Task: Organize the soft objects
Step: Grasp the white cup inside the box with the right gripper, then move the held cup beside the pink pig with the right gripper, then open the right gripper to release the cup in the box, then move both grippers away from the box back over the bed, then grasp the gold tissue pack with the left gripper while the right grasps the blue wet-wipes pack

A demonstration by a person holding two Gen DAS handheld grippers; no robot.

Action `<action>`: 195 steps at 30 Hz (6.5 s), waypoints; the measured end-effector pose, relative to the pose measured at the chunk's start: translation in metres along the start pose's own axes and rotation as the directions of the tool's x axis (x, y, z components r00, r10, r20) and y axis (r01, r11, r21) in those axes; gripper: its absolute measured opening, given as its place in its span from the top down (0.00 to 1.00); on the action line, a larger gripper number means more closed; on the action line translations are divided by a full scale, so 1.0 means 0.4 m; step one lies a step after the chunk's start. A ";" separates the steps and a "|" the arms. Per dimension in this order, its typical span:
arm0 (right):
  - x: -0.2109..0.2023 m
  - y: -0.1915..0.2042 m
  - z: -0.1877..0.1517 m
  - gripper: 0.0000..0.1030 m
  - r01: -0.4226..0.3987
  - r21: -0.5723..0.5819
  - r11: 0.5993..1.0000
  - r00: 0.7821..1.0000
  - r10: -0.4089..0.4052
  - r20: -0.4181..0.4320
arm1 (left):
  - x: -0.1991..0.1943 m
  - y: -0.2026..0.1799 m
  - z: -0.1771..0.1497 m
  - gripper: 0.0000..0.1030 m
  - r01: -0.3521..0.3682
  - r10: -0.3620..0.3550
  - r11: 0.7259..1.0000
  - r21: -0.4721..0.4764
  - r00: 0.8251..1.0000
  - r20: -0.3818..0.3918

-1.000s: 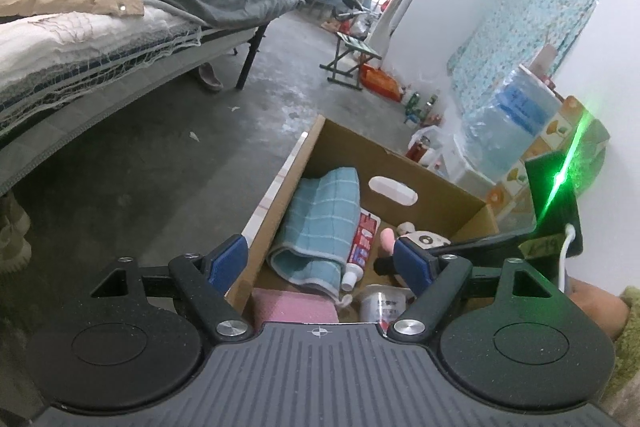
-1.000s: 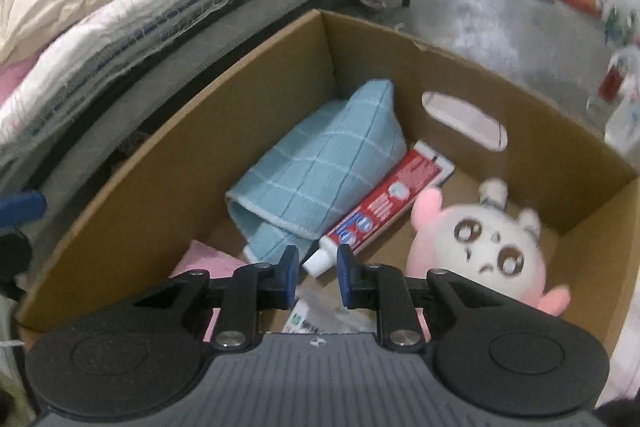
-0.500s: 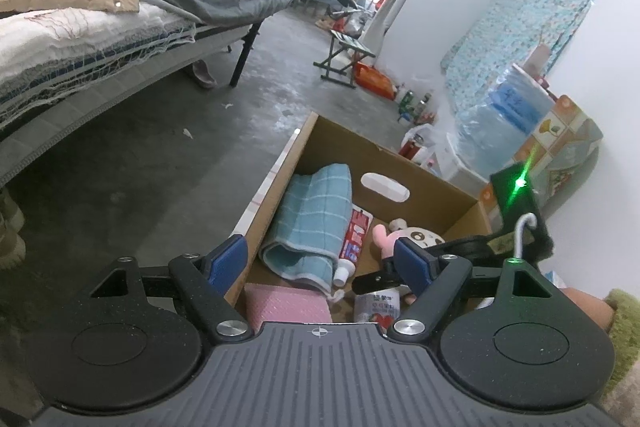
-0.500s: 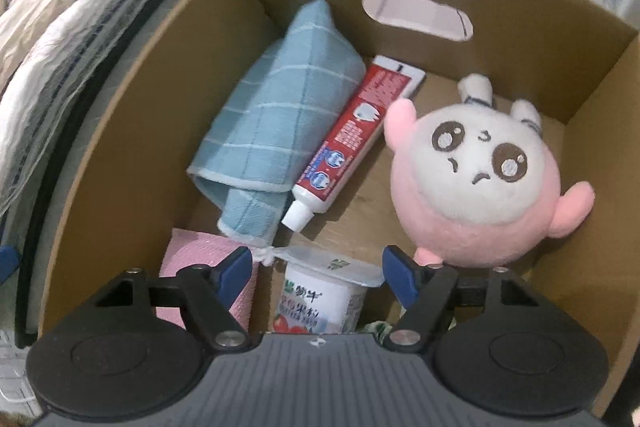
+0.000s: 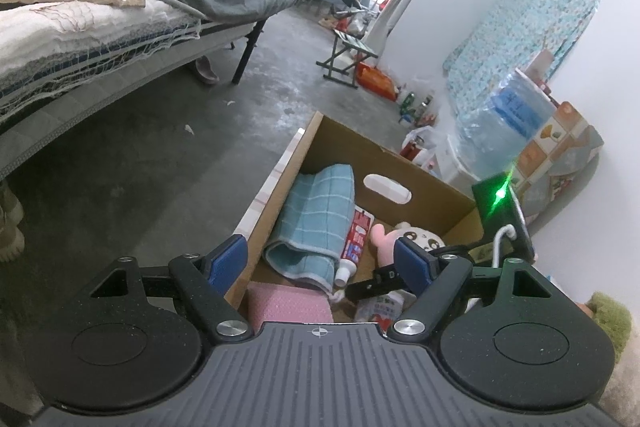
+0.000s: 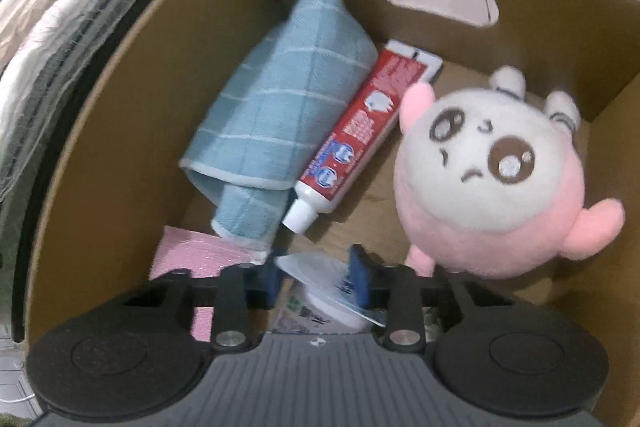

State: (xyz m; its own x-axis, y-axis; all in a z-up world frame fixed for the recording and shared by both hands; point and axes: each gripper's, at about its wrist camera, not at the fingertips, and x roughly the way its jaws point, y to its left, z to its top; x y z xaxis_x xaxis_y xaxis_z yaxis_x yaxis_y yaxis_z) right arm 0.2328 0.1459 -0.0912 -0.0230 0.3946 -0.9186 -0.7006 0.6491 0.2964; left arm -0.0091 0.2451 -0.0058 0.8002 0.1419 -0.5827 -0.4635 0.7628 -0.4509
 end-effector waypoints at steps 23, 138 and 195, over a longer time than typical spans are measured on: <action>0.027 -0.063 0.014 0.27 -0.046 0.220 0.975 0.993 0.068 -0.096 | -0.013 0.006 0.004 0.22 0.019 -0.019 1.000 -0.010 1.000 0.004; -0.173 0.046 -0.218 0.51 0.151 -0.165 0.975 0.987 -0.139 0.077 | -0.040 -0.003 -0.008 0.17 0.062 -0.062 0.998 -0.018 0.998 -0.004; -0.650 -0.873 -0.502 0.20 0.289 0.235 0.928 0.839 -0.364 0.405 | 0.728 -1.114 -0.225 0.01 0.205 0.028 0.922 0.330 0.813 -0.582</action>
State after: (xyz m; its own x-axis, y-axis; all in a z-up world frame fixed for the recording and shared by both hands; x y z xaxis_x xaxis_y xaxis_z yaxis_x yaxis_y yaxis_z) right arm 0.3403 -0.3138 -0.0083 0.5240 0.3583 -0.7727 -0.4893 0.8692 0.0713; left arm 0.3963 -0.1103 -0.0355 0.4163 -0.2307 -0.8794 -0.1379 0.9400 -0.3119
